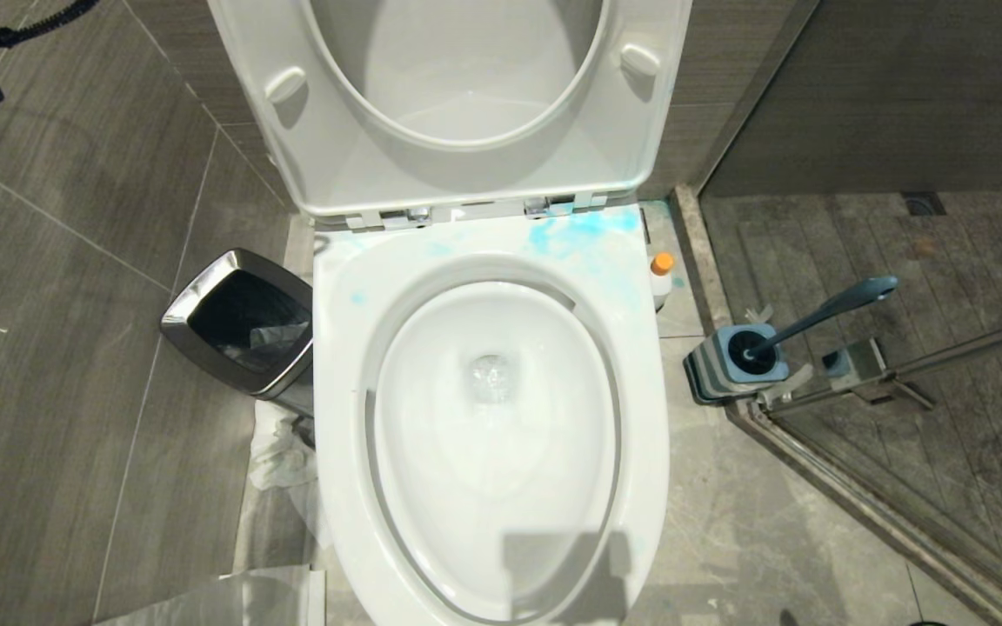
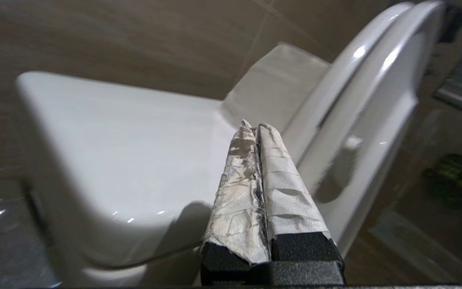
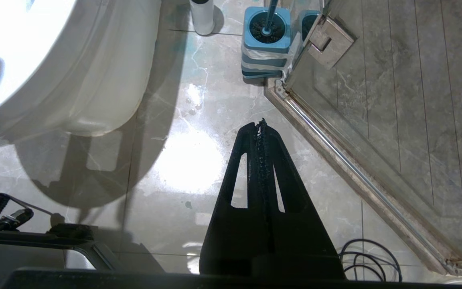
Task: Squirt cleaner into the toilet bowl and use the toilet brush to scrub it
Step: Close the toilet lid
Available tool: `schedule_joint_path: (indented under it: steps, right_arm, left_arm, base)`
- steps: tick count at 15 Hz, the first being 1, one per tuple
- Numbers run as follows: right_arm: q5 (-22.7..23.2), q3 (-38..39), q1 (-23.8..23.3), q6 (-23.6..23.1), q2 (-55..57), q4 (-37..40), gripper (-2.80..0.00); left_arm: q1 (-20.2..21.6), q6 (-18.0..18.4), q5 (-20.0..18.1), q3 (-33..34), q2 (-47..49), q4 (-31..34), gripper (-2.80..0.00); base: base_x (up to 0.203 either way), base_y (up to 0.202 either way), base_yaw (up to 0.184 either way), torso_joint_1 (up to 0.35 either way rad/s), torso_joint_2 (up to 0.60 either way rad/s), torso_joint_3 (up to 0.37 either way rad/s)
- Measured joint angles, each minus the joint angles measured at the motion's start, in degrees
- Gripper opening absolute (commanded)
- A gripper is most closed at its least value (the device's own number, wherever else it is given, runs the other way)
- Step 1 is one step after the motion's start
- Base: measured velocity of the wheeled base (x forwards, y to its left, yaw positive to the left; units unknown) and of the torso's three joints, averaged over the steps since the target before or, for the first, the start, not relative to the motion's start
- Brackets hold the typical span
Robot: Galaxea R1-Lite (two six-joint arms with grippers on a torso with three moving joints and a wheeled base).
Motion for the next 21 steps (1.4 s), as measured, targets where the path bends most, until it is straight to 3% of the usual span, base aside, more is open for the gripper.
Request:
schedule_joint_path:
  steps: [3,6,8,14,16,21]
  right_arm:
    - [0.00,0.00,0.00,0.01,0.00,0.01,-2.80]
    - [-0.02,0.00,0.00,0.00,0.00,0.00,-2.80]
    - [0.00,0.00,0.00,0.01,0.02,0.00,-2.80]
    - [-0.02,0.00,0.00,0.02,0.00,0.00,-2.80]
    - [0.00,0.00,0.00,0.01,0.02,0.00,-2.80]
    - [-0.02,0.00,0.00,0.04,0.00,0.00,-2.80]
  left_arm:
    - [-0.06,3.14,4.39,0.00,-0.06,6.95,-2.80]
    - [-1.04,3.44,4.45,0.00,-0.27,8.10,-2.80]
    - [-1.54,1.79,3.38,0.00,-0.40,8.13,-2.80]
    - [-2.27,-13.41,-3.08,1.40,-2.18,9.65,-2.80]
    - [-2.18,-16.00,-4.99,3.66,-4.72,15.28,-2.80]
    - [-2.12,-14.72,-5.71,17.30,-15.58,35.42,-2.80]
  base:
    - [0.000,0.000,0.000,0.000,0.00,0.000]
    - [0.000,0.000,0.000,0.000,0.00,0.000]
    - [0.000,0.000,0.000,0.000,0.00,0.000]
    - [0.000,0.000,0.000,0.000,0.00,0.000]
    - [0.000,0.000,0.000,0.000,0.00,0.000]
    - [0.000,0.000,0.000,0.000,0.00,0.000]
